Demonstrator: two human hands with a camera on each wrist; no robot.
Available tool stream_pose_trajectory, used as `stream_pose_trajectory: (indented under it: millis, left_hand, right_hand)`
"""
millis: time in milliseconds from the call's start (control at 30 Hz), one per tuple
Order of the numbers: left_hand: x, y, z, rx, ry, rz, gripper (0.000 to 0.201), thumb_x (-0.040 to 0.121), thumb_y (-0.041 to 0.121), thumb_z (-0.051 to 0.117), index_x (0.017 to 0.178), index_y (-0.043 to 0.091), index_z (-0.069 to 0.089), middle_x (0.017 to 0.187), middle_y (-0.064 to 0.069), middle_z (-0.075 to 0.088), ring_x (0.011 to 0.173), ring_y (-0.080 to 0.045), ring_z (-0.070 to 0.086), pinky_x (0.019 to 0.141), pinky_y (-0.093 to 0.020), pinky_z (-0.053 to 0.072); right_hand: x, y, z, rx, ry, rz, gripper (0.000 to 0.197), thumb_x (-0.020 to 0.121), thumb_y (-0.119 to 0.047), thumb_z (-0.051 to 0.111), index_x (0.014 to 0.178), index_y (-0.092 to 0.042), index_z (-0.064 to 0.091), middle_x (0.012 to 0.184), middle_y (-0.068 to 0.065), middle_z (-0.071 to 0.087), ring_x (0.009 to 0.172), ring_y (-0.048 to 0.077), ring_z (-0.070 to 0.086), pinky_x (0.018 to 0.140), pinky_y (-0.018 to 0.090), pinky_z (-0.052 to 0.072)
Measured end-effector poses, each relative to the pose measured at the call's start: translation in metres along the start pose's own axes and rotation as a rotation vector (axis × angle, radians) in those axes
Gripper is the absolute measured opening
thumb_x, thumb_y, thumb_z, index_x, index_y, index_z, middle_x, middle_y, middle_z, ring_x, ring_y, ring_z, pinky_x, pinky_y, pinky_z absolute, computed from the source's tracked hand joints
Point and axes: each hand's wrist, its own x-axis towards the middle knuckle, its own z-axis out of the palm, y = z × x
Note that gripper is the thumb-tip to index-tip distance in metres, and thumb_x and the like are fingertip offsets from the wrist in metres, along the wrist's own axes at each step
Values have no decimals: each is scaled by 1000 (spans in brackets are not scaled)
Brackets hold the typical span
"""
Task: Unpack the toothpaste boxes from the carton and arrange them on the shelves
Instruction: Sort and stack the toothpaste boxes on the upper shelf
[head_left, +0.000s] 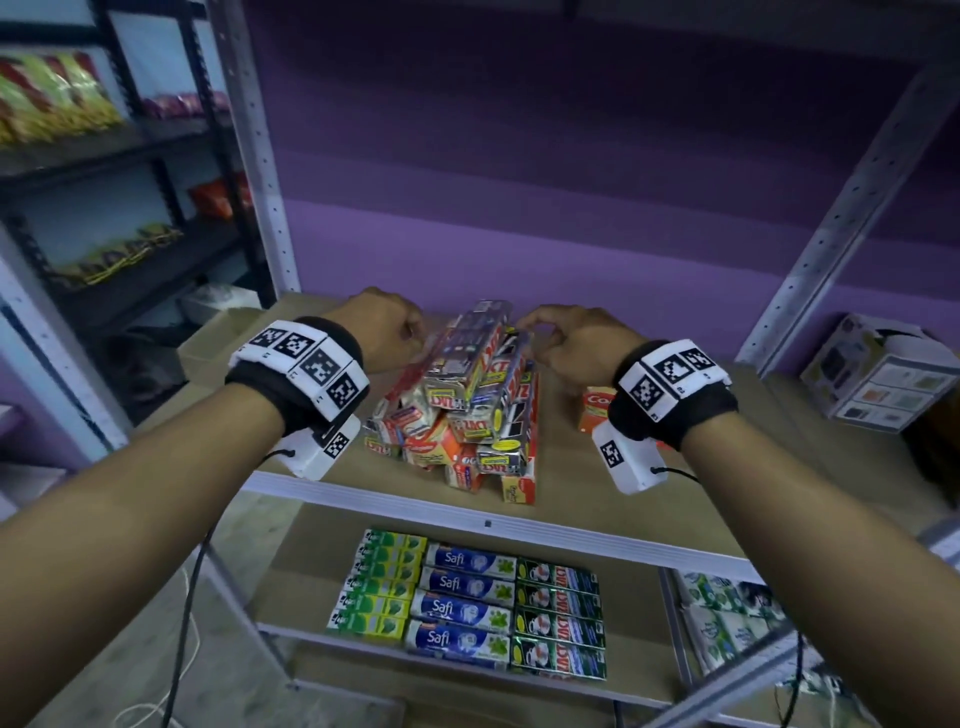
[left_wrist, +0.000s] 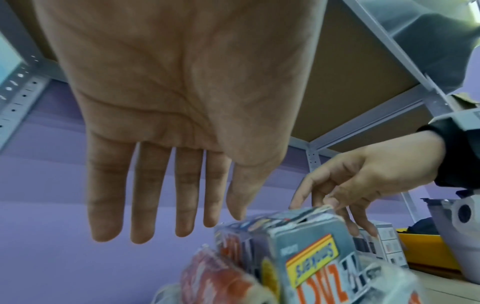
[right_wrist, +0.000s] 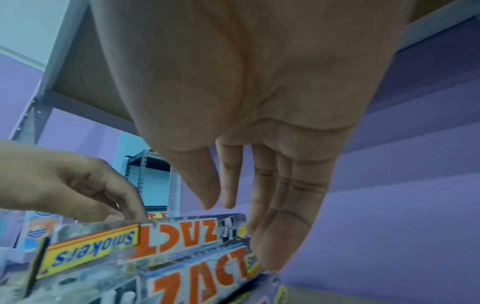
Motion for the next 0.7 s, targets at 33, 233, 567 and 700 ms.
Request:
stream_pose_trajectory:
  millis: [33,233,567,700]
  left_hand:
    - [-2,-5,0,-4,-7,-11,22,93,37,55,109,30,70,113,11,69,106,-14,61,78,-19,34]
    - [-11,-29,11,-85,-104,-74,24,95,30,51,110,27,70,116,5,68,107,-17,60,97,-28,46]
    - [-10,-36,30,-291,-227,-123,29,91,51,58,110,33,70,108,9,67,96,-10,60,91,-26,45]
    - [-5,-30,34,-447,-238,-166,24,91,50,59,102,31,71,100,5,72,77,-8,66,74,-25,54]
  right_hand:
    - [5,-6,5,0,-7,2,36,96,-40,53,132,-42,51,130,-3,58,96,18,62,77,25,48]
    - [40,-41,34,-10,-64,8,52,98,-57,38,148,-47,29,158,9,29,116,26,52,95,31,44]
    - [47,-59,44,109,-124,74,37,94,-36,45,130,-43,52,150,11,30,129,32,45,108,41,42]
    - [43,-50,41,201,-54,45,19,93,-52,47,105,-39,54,120,-1,55,101,19,57,83,31,49]
